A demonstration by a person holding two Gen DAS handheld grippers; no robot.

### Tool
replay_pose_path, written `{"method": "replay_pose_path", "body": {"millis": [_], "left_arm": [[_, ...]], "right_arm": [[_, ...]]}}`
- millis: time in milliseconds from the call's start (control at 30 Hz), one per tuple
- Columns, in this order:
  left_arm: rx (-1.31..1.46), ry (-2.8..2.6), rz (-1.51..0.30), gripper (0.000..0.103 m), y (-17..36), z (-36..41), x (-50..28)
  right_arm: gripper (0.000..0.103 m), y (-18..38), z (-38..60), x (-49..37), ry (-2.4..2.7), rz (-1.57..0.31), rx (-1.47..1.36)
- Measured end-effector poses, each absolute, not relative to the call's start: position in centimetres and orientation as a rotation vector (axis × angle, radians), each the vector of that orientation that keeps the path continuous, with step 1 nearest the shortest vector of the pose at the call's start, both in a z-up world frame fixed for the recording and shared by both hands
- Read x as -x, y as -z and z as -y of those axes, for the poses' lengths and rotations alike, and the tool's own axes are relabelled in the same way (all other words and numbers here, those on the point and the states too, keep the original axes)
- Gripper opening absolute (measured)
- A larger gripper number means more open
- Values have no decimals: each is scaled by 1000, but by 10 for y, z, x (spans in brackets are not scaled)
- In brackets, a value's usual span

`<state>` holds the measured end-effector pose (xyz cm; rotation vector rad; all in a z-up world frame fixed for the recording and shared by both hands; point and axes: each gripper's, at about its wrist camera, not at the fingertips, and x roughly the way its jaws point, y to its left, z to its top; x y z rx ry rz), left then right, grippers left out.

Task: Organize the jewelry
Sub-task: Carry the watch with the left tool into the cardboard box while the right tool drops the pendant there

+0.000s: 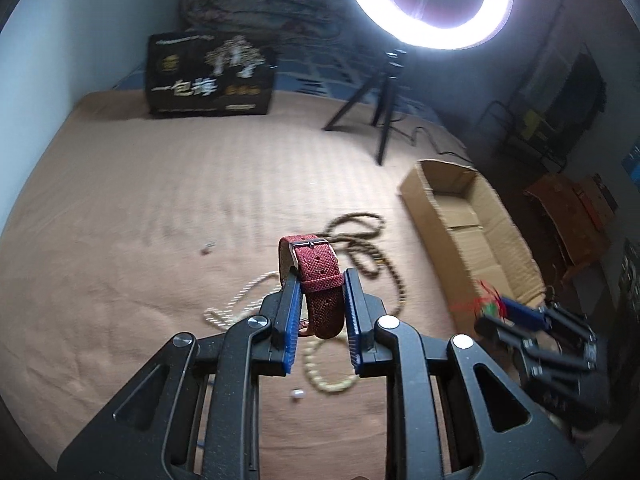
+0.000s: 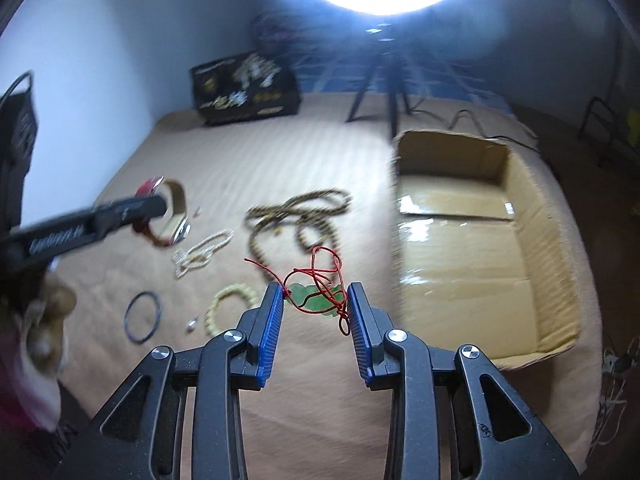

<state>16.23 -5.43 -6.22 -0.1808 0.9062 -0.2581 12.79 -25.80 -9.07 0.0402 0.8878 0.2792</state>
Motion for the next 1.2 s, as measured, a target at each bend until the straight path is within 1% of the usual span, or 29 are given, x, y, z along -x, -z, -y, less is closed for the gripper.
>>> {"method": "replay_pose_path", "body": {"millis": [433, 900, 1200], "left_arm": [[202, 441, -887, 19, 46, 143, -164], [221, 571, -925, 19, 60, 217, -170], [183, 590, -935, 19, 70, 238, -170]], "right_arm": [[31, 83, 334, -165, -135, -858, -115], [31, 99, 386, -188, -58, -898, -200], [31, 108, 390, -192, -41, -922, -198]]}}
